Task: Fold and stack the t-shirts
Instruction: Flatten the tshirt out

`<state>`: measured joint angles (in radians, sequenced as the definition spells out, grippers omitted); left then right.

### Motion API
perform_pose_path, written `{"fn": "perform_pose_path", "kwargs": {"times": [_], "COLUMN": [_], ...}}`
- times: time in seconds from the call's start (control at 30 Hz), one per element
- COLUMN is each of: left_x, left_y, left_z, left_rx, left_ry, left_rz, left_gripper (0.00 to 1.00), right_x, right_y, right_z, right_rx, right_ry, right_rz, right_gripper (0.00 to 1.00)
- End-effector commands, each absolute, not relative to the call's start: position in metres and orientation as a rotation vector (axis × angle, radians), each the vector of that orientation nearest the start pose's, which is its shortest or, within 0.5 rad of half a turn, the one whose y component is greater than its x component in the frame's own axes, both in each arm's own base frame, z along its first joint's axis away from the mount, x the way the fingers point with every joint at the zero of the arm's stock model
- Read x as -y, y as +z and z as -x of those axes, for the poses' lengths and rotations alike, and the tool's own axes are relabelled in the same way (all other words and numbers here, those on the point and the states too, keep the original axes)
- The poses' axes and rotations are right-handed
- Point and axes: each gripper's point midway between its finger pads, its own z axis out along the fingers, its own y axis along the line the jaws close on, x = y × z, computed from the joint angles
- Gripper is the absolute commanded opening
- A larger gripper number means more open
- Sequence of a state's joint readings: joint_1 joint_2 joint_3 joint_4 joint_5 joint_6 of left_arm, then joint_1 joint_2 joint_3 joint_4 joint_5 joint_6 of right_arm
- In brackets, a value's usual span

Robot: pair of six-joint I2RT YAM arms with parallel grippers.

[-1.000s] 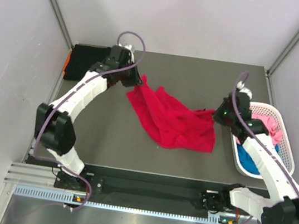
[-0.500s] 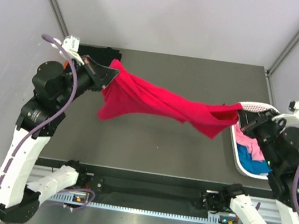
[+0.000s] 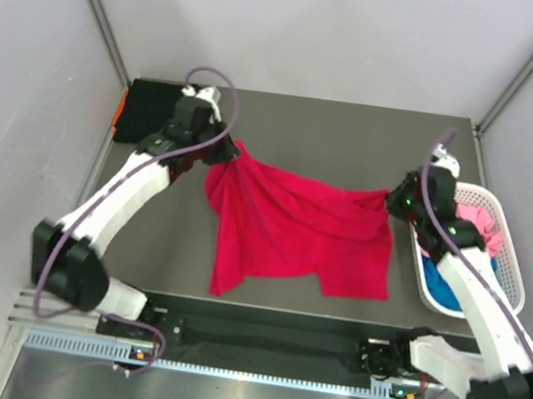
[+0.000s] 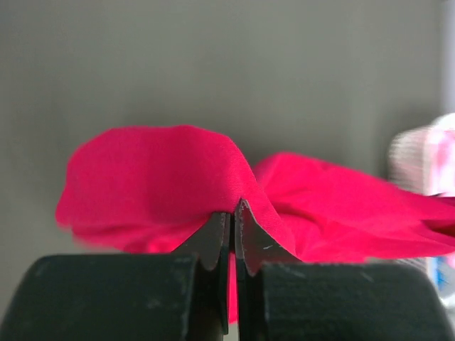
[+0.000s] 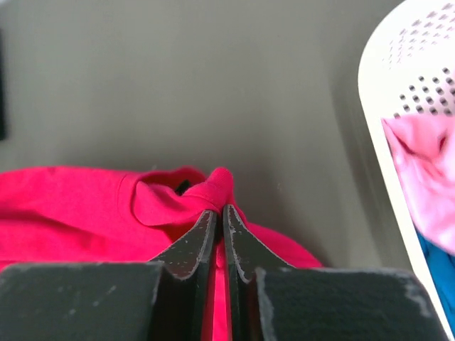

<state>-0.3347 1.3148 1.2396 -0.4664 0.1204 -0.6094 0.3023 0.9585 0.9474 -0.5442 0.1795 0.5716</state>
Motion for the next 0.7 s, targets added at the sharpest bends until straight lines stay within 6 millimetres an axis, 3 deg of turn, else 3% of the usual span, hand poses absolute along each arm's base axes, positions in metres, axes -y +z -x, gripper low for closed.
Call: {"fn": "perform_pose_path", "kwargs": {"times": [0.0,0.03,0.07,0.1,0.13,0.17,0.2,0.23,0.27,0.3,0.33,0.37,0.4,0.43,0.47,0.5,0.53,0.57,0.6,0.63,0.67], "left_x": [0.172,0.176,0.184,0.189,0.195,0.198,0.203,0.209,0.209,0.21,0.211,0.208,0.205,0.197,0.189,0.181,0.166,0.146,0.139,0.124,0.117], "left_y": [0.233,0.229,0.214,0.207,0.225,0.217,0.174,0.205,0.159,0.162,0.188,0.185,0.195,0.189,0.213,0.215,0.181,0.206,0.203,0.164,0.178], "left_z": [-0.421,-0.435,-0.462,-0.475,-0.497,-0.509,-0.526,-0.55,-0.552,-0.558,-0.569,-0.567,-0.565,-0.559,-0.548,-0.539,-0.516,-0.5,-0.489,-0.461,-0.445], "left_rx": [-2.121,-2.123,-2.153,-2.163,-2.13,-2.153,-2.245,-2.182,-2.316,-2.324,-2.276,-2.302,-2.289,-2.309,-2.276,-2.28,-2.367,-2.313,-2.305,-2.393,-2.36], "left_ry": [-0.578,-0.581,-0.576,-0.572,-0.581,-0.568,-0.538,-0.56,-0.529,-0.528,-0.536,-0.509,-0.492,-0.441,-0.416,-0.376,-0.3,-0.229,-0.218,-0.176,-0.206], "left_rz": [0.193,0.187,0.173,0.16,0.142,0.137,0.13,0.114,0.12,0.1,0.088,0.071,0.062,0.067,0.064,0.064,0.09,0.142,0.189,0.229,0.269], "left_gripper": [0.0,0.0,0.0,0.0,0.0,0.0,0.0,0.0,0.0,0.05,0.14,0.21,0.32,0.36,0.39,0.41,0.42,0.42,0.42,0.41,0.4], "right_x": [-0.076,-0.074,-0.075,-0.069,-0.07,-0.071,-0.068,-0.072,-0.085,-0.09,-0.093,-0.093,-0.093,-0.092,-0.087,-0.084,-0.083,-0.075,-0.073,-0.071,-0.067], "right_y": [0.225,0.222,0.204,0.196,0.205,0.176,0.168,0.179,0.155,0.149,0.166,0.158,0.162,0.167,0.173,0.174,0.174,0.184,0.187,0.181,0.191], "right_z": [-0.353,-0.367,-0.386,-0.398,-0.417,-0.433,-0.444,-0.462,-0.472,-0.474,-0.489,-0.493,-0.494,-0.493,-0.491,-0.484,-0.478,-0.473,-0.466,-0.455,-0.447], "right_rx": [-2.026,-2.022,-2.069,-2.083,-2.063,-2.135,-2.156,-2.139,-2.217,-2.271,-2.245,-2.274,-2.271,-2.269,-2.257,-2.272,-2.285,-2.263,-2.264,-2.291,-2.27], "right_ry": [0.263,0.25,0.224,0.209,0.212,0.197,0.196,0.234,0.308,0.346,0.36,0.347,0.342,0.337,0.311,0.303,0.304,0.263,0.26,0.244,0.243], "right_rz": [-0.372,-0.366,-0.374,-0.39,-0.376,-0.376,-0.38,-0.363,-0.321,-0.291,-0.275,-0.28,-0.278,-0.289,-0.31,-0.341,-0.354,-0.382,-0.406,-0.426,-0.446], "right_gripper": [0.06,0.06,0.06,0.06,0.06,0.06,0.06,0.06,0.08,0.1,0.11,0.16,0.21,0.27,0.38,0.43,0.47,0.52,0.54,0.54,0.54]}}
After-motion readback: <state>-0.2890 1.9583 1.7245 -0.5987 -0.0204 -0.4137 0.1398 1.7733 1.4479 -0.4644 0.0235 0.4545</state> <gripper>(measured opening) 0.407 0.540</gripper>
